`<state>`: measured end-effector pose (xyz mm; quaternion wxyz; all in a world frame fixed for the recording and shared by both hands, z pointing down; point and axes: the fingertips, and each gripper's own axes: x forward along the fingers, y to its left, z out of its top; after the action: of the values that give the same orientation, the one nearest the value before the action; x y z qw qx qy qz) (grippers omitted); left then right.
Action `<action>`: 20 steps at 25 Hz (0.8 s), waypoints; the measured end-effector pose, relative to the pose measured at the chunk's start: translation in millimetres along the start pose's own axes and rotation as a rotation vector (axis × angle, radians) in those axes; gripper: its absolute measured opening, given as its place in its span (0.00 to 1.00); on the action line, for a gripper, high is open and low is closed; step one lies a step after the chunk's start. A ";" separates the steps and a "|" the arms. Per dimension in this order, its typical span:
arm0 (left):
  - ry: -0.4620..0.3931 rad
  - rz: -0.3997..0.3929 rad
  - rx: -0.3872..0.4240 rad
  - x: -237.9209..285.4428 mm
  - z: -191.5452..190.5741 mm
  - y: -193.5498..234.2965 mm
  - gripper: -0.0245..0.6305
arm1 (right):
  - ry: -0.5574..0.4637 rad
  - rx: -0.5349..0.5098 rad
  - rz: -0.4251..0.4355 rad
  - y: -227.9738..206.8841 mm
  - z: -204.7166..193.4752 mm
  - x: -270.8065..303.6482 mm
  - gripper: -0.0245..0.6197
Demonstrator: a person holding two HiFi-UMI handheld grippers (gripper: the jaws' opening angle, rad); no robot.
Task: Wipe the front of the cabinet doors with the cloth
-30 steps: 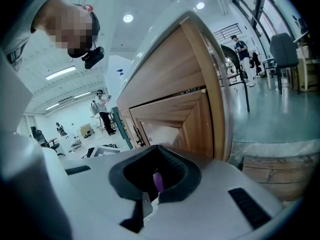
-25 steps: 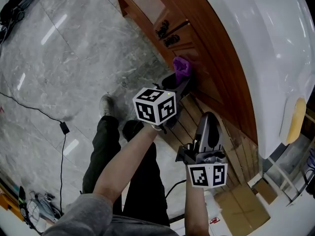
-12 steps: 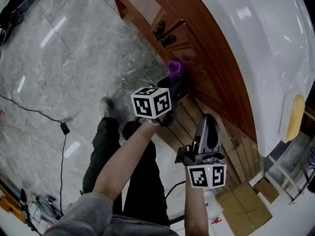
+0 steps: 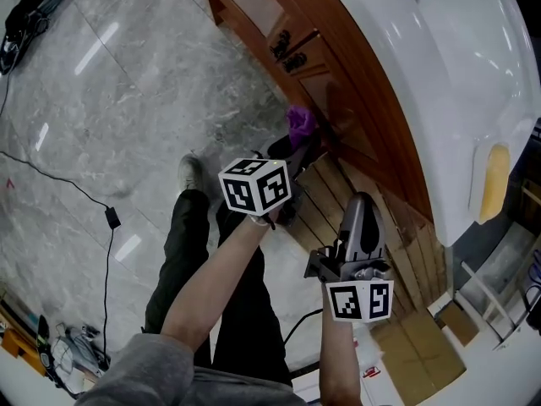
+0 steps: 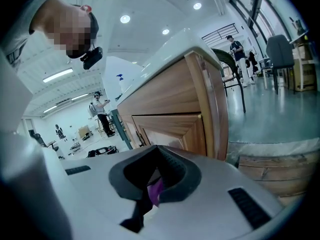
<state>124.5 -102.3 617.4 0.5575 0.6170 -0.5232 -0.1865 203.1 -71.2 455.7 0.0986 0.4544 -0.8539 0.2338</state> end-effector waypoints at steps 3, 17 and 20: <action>-0.013 -0.005 -0.009 -17.8 0.1 -15.9 0.24 | -0.002 0.007 -0.001 5.6 10.4 -7.2 0.05; -0.088 -0.153 -0.012 -47.3 -3.1 -113.4 0.24 | -0.019 -0.020 -0.024 4.6 41.5 -29.5 0.05; -0.102 -0.185 -0.019 -45.6 -1.7 -126.2 0.24 | -0.020 -0.021 -0.027 1.2 42.0 -31.3 0.05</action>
<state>163.7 -84.0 490.3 0.5161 0.6472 -0.4899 -0.2735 221.7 -68.4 406.9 0.0979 0.4670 -0.8512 0.2188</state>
